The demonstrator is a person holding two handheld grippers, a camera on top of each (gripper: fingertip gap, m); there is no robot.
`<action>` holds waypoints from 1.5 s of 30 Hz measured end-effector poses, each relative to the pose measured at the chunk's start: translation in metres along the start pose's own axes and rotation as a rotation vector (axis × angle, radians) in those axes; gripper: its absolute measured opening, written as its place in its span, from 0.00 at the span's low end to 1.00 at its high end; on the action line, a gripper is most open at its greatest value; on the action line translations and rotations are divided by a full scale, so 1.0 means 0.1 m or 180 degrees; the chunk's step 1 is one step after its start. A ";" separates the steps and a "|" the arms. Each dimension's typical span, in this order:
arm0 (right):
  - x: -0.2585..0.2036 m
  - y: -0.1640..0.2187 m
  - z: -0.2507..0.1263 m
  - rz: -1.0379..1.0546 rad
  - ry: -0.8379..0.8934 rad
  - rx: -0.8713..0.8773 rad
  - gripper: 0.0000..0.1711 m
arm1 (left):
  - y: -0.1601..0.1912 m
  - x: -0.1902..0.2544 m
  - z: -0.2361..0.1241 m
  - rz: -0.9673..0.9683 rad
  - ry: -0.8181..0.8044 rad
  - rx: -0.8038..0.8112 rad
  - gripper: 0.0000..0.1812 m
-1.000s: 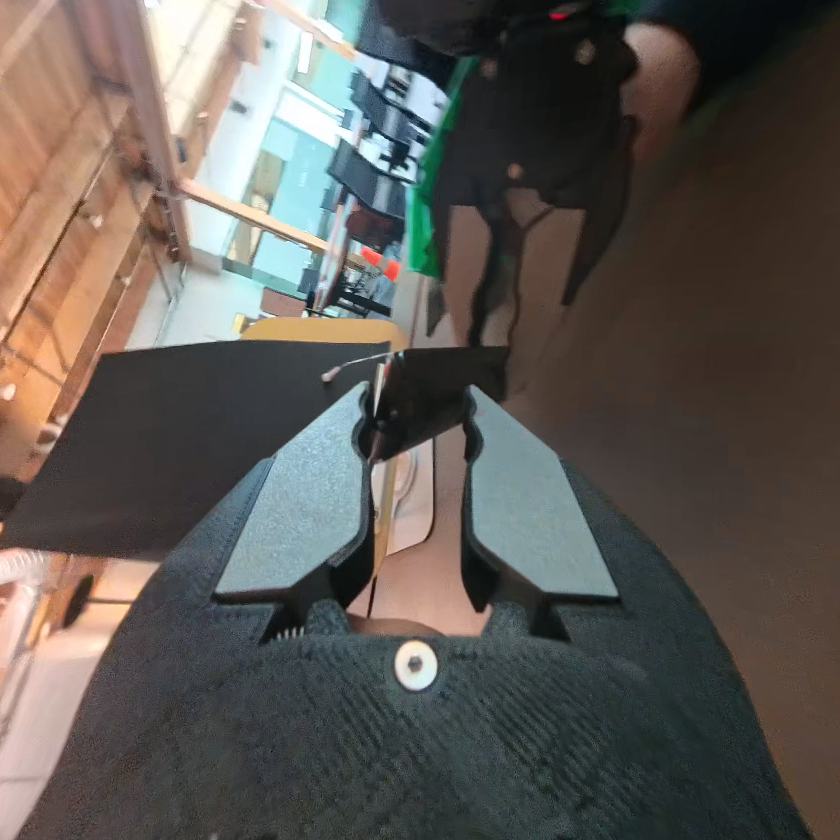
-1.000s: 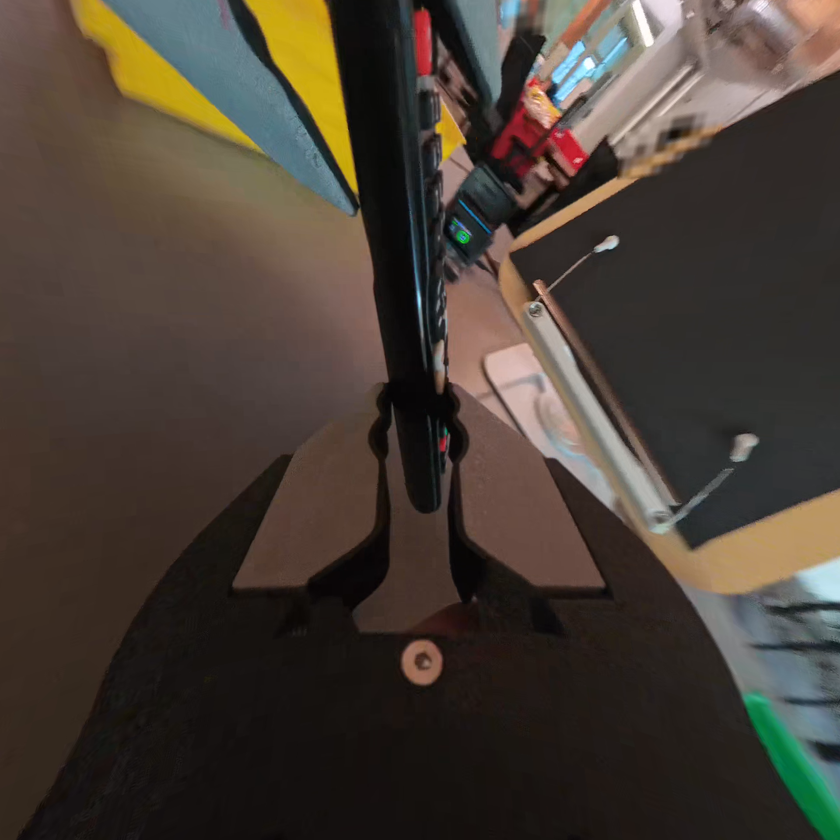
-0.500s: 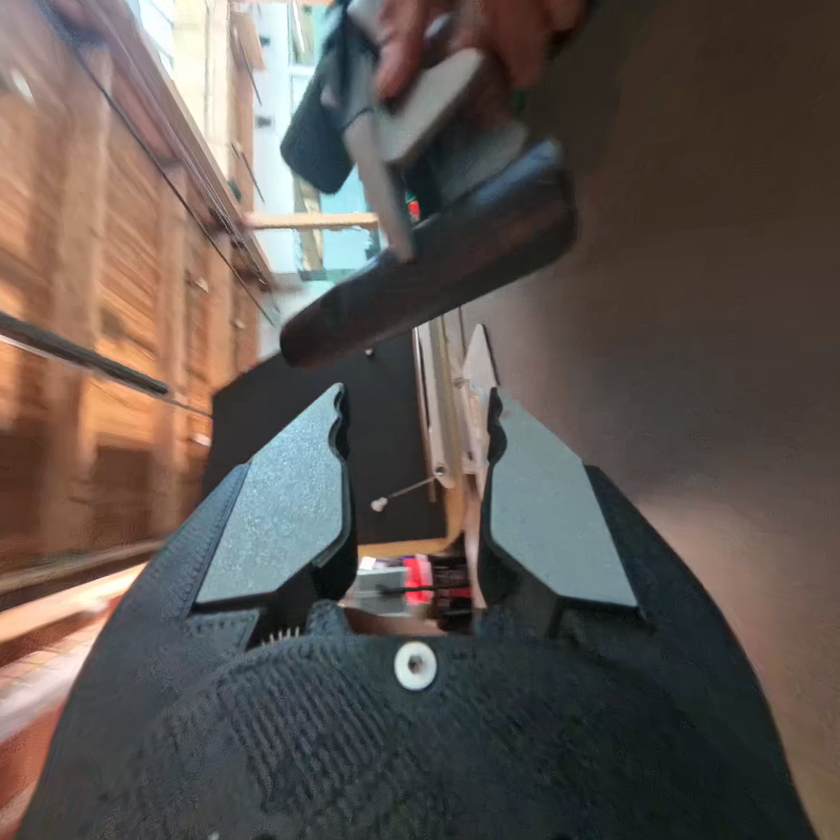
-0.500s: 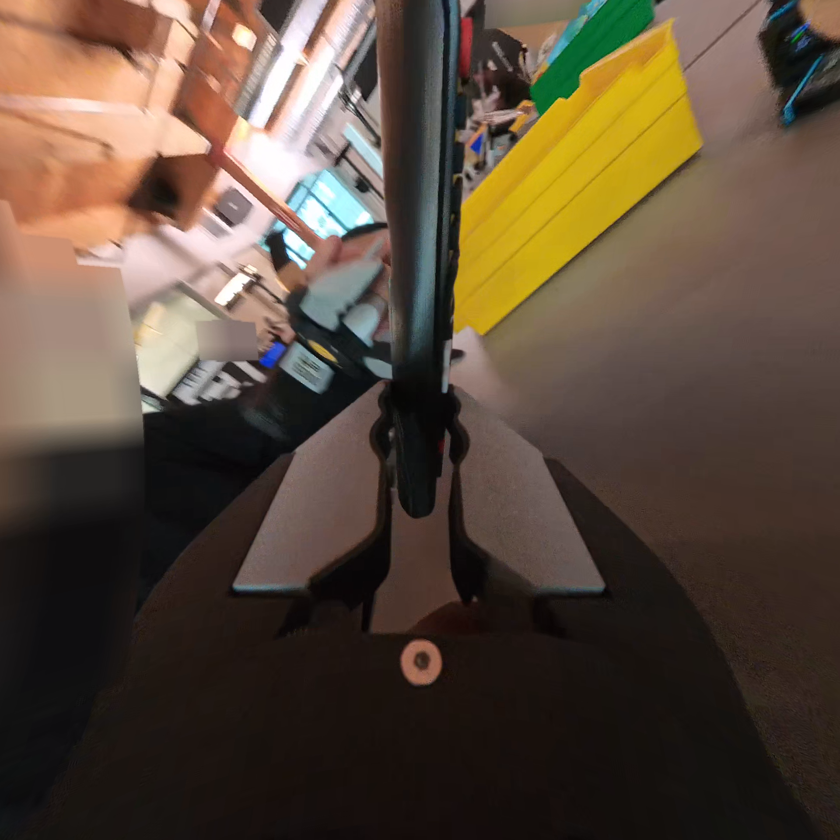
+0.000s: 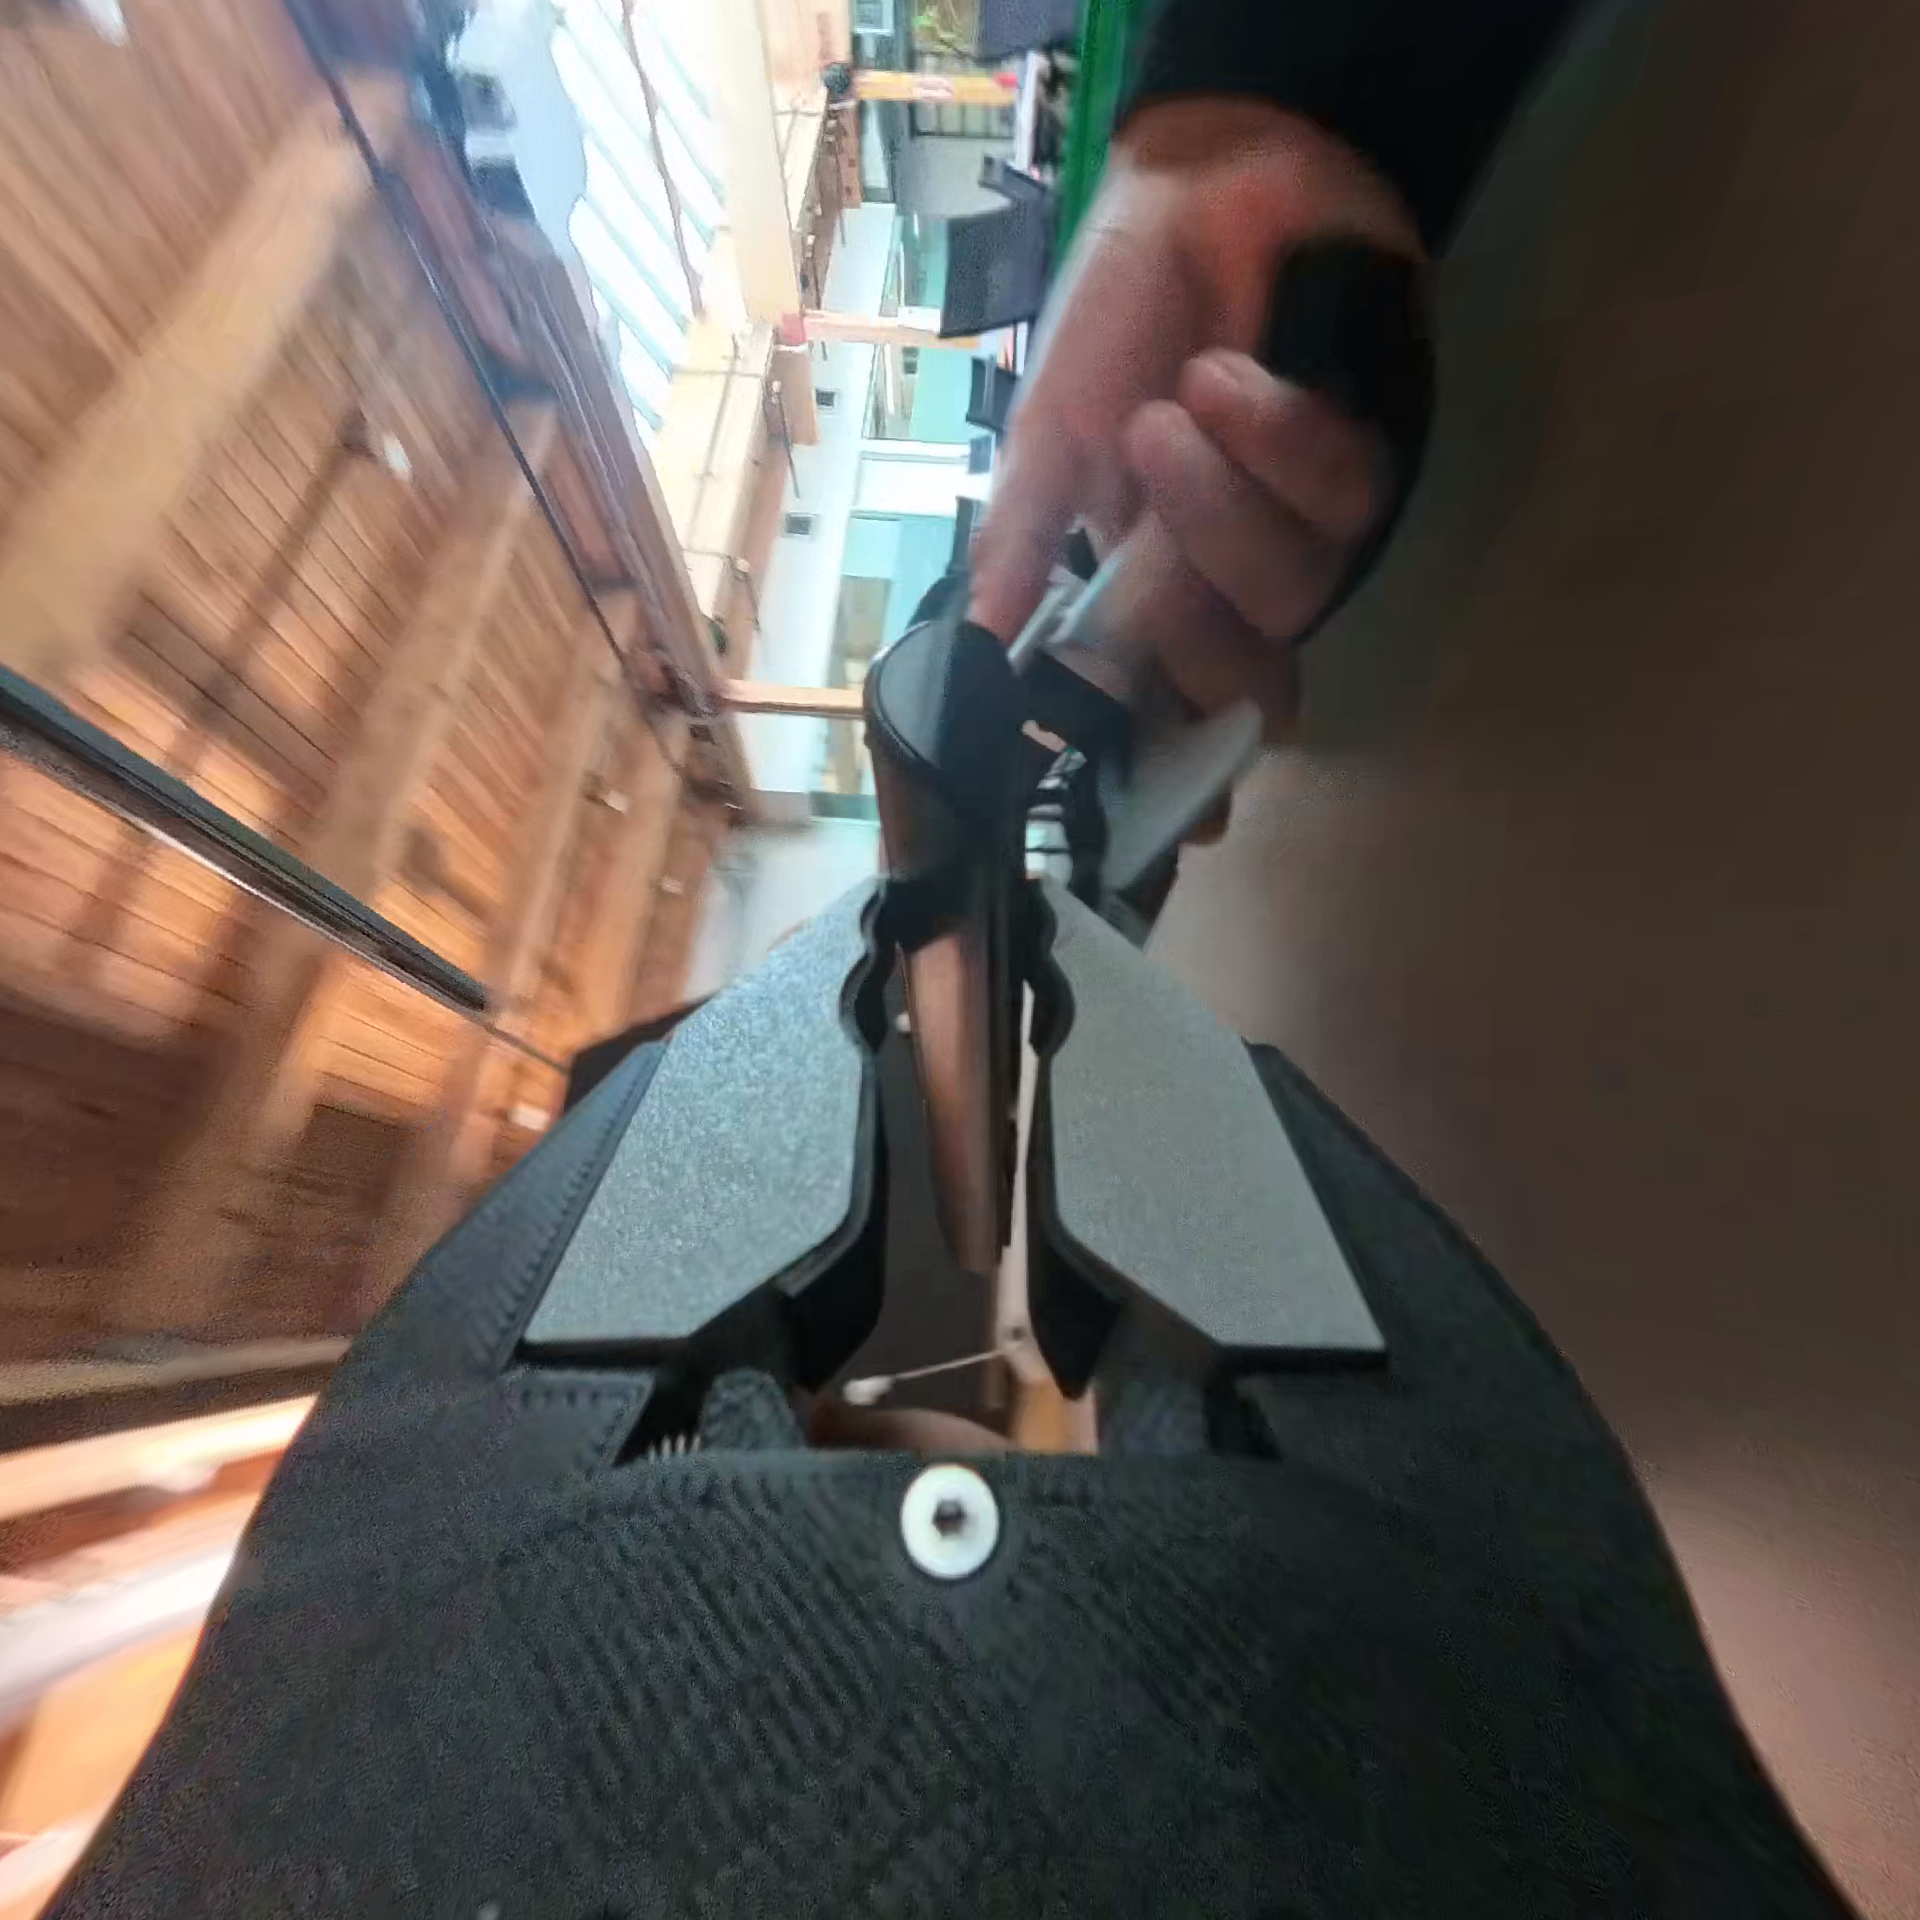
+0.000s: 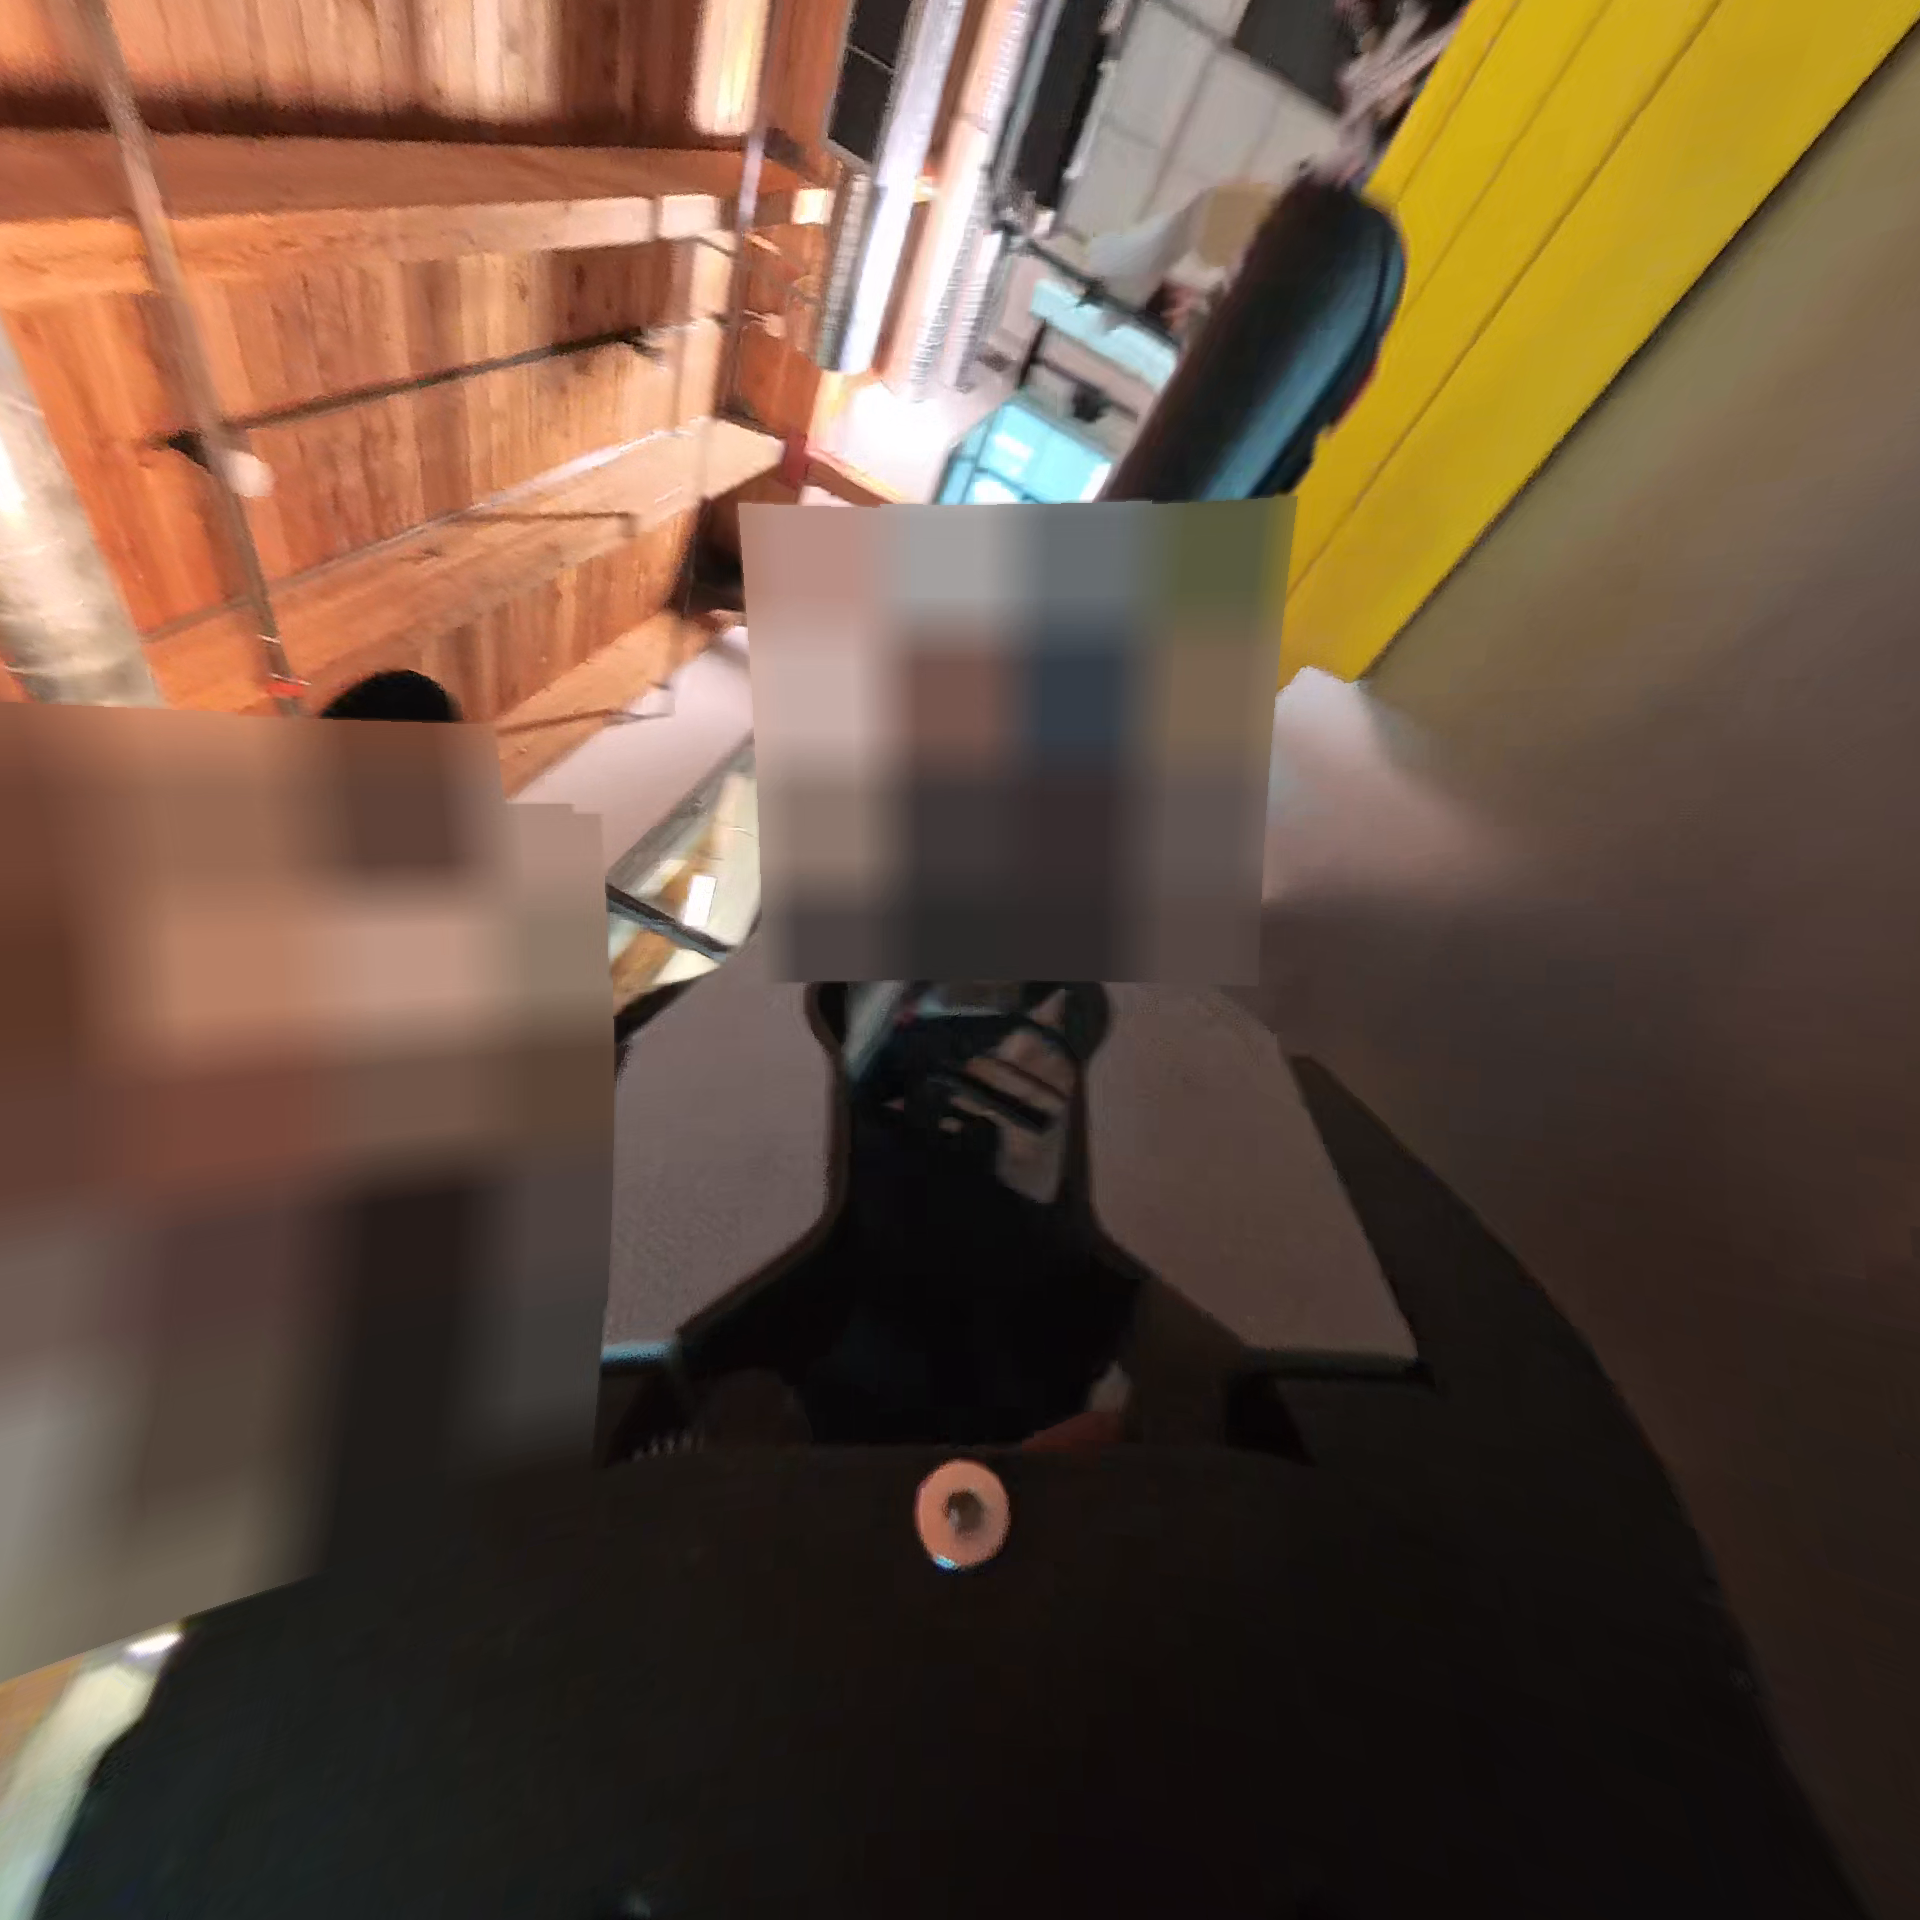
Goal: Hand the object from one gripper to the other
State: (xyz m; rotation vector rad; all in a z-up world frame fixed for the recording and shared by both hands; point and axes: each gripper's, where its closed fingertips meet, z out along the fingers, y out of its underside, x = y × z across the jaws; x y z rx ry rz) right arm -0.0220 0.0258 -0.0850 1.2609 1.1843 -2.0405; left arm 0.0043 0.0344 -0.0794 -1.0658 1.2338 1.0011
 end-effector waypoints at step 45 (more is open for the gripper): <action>-0.66 -0.72 -3.31 -0.1735 0.6761 -0.0442 0.24 | 1.81 -0.79 -1.45 -0.4318 0.0126 -0.1724 0.19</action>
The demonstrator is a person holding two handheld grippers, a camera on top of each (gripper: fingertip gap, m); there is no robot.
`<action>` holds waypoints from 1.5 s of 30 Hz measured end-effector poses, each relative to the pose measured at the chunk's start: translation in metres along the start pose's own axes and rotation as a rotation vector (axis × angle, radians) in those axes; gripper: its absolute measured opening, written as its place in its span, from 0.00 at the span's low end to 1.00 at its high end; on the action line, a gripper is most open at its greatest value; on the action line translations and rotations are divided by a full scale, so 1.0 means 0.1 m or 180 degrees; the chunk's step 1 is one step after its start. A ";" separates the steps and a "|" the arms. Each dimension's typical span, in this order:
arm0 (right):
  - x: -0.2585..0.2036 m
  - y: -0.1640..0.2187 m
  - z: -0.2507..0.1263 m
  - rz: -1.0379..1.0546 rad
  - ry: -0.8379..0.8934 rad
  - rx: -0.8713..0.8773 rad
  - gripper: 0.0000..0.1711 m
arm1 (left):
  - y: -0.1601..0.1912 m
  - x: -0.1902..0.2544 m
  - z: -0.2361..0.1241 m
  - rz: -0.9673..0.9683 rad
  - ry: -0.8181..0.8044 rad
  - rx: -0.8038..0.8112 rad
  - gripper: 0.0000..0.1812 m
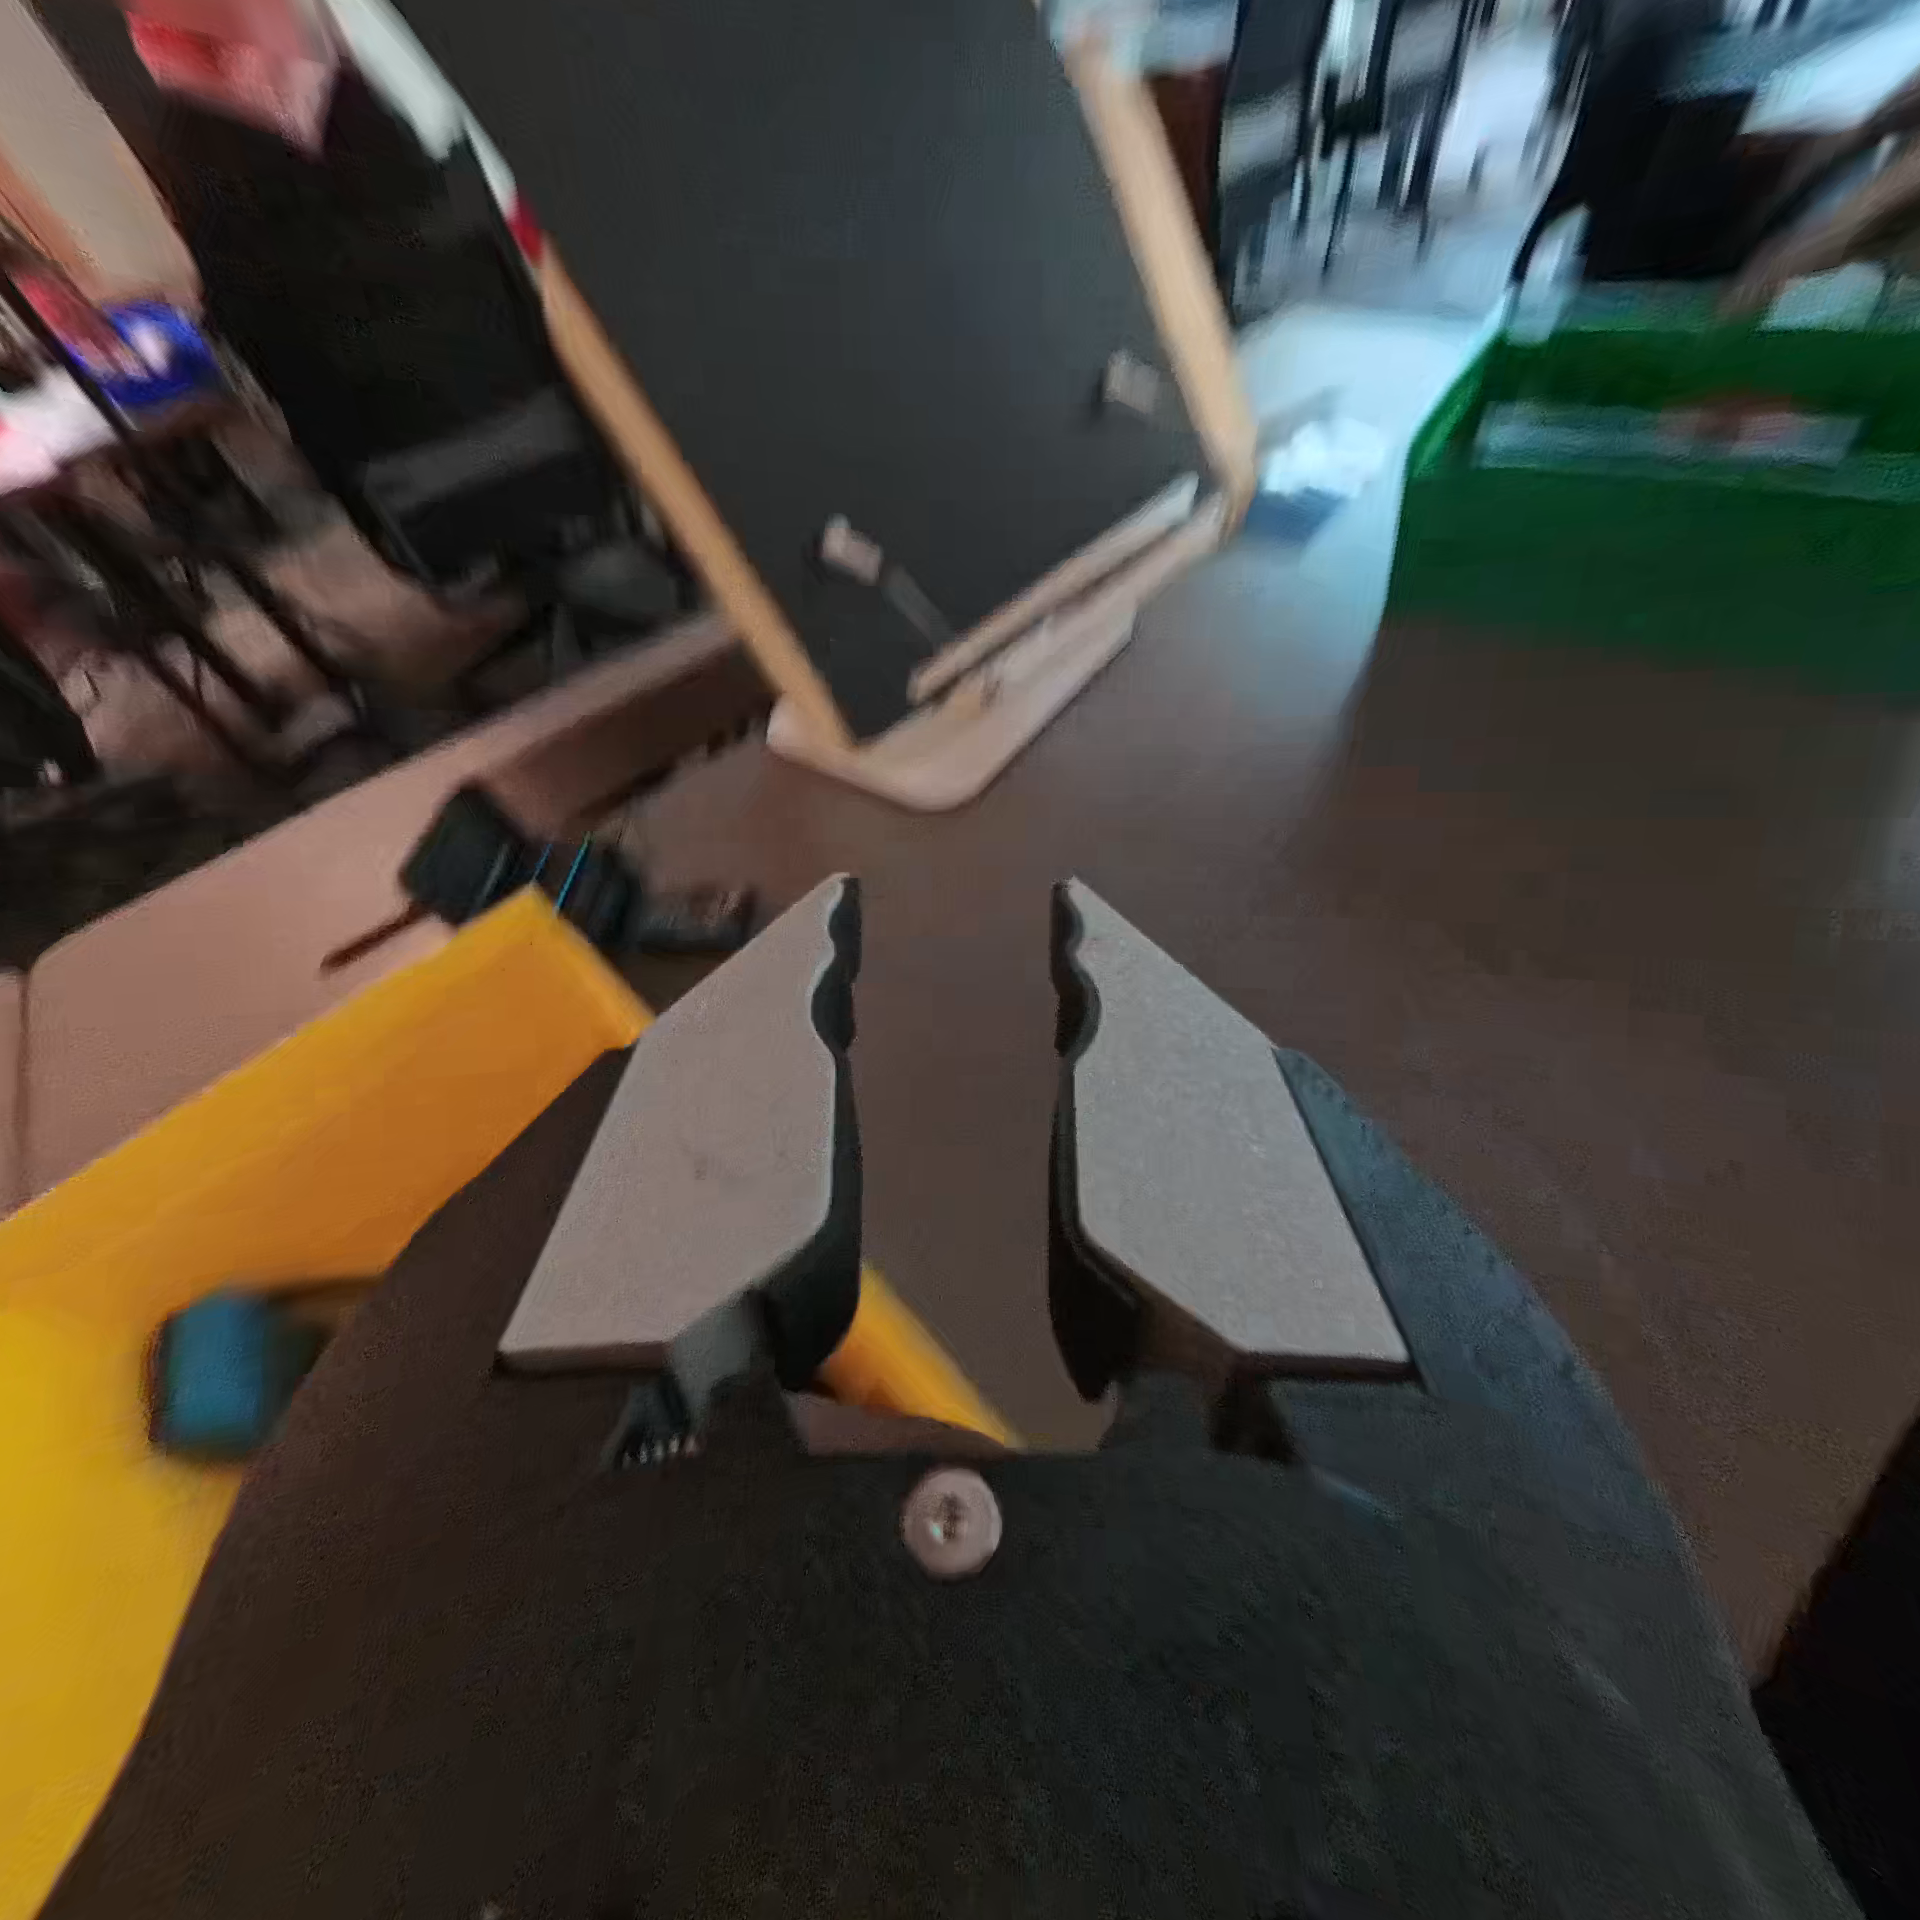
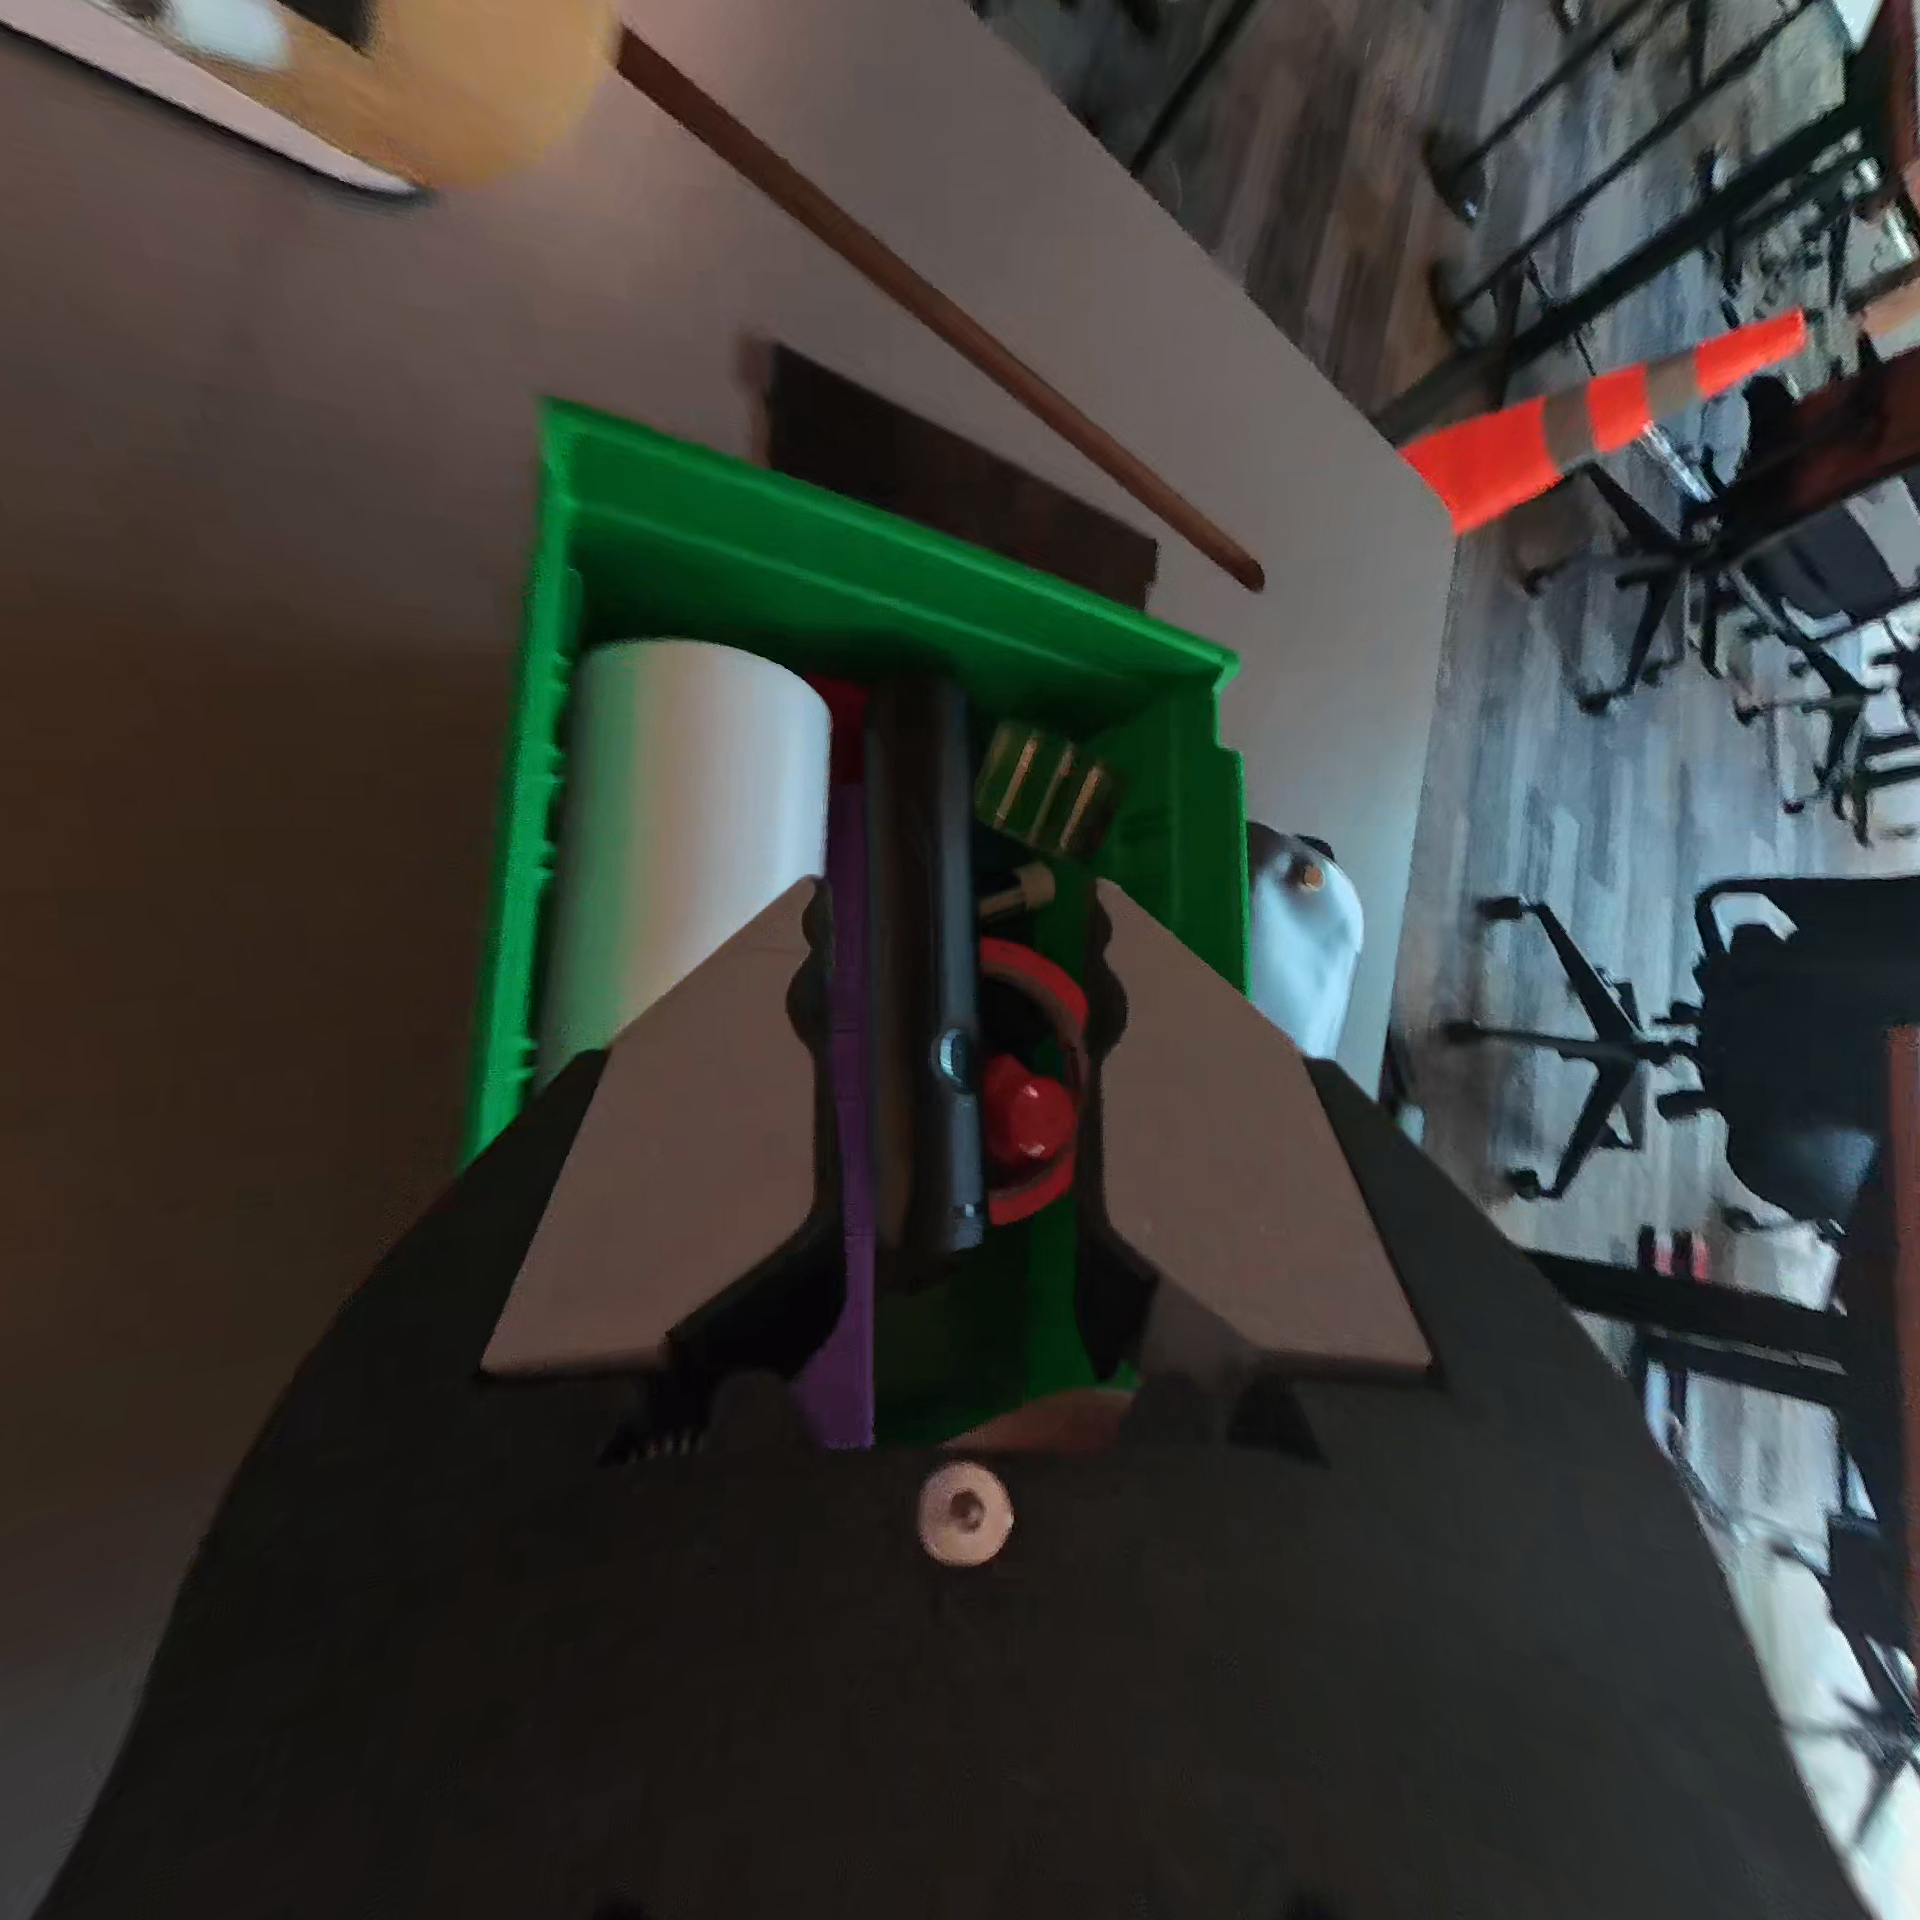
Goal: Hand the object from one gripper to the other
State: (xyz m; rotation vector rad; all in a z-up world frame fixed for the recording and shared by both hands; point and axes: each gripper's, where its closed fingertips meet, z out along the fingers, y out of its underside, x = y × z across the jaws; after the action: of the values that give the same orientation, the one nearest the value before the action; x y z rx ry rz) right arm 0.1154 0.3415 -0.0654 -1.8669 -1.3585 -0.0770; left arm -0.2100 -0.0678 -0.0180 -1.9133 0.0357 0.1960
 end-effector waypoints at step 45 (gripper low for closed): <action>-2.59 -1.25 -1.26 -0.0221 -0.3415 0.3135 0.00 | 0.11 1.72 1.46 -0.0993 0.1655 0.0392 0.35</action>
State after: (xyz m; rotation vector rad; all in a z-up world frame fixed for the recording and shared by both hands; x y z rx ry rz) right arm -0.0468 0.0747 -0.0338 -0.9431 -1.6333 1.4603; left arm -0.0589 0.0778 -0.1029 -1.7738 0.0940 -0.5043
